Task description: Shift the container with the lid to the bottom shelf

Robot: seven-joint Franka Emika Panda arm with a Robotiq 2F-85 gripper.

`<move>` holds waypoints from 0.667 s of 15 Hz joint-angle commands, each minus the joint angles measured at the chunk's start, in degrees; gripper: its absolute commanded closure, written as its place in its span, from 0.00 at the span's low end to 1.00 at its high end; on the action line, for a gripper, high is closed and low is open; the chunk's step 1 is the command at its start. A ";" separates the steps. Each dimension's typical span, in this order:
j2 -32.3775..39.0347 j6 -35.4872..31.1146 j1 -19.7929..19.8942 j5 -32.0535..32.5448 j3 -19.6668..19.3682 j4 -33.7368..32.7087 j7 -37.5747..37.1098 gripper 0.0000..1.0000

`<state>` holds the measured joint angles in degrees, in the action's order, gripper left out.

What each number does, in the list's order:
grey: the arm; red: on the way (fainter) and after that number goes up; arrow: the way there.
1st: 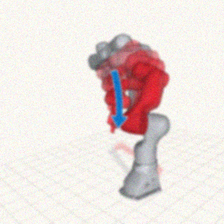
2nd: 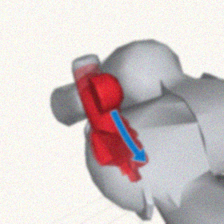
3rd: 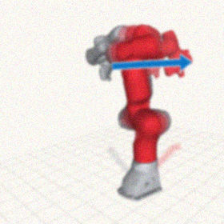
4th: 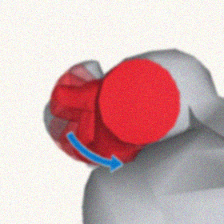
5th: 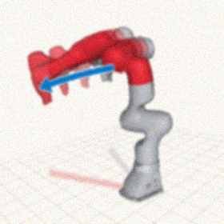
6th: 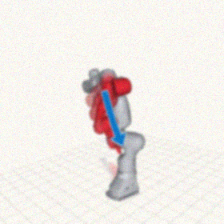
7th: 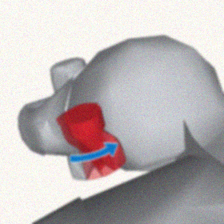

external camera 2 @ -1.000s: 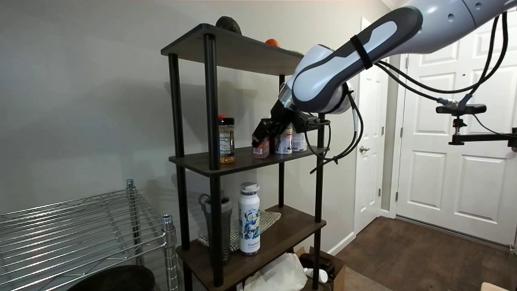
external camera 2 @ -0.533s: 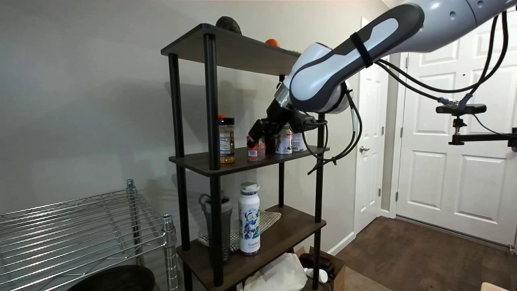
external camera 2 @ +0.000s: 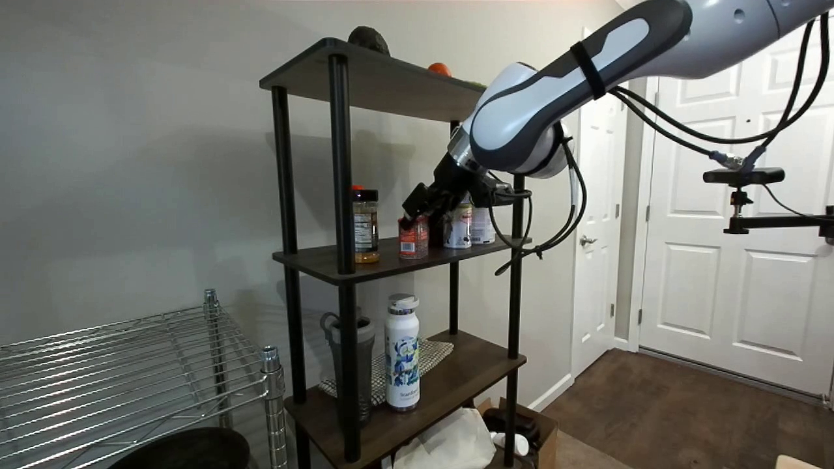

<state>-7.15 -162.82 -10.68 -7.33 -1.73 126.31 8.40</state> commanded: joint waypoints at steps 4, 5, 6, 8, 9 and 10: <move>-12.00 6.82 -1.39 -4.06 -1.18 5.93 2.19 0.00; -14.00 8.52 0.14 -3.77 -0.51 6.43 2.53 0.00; -15.57 9.91 0.30 -3.53 -0.93 6.77 2.60 0.00; -18.90 12.97 0.68 -3.36 -2.01 7.54 2.81 0.00; -20.76 14.51 0.92 -3.29 -2.49 8.17 2.89 0.00; -22.40 15.86 1.07 -3.16 -2.95 8.72 3.09 0.00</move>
<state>-23.57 -150.55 -10.45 -9.88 -3.74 131.69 8.63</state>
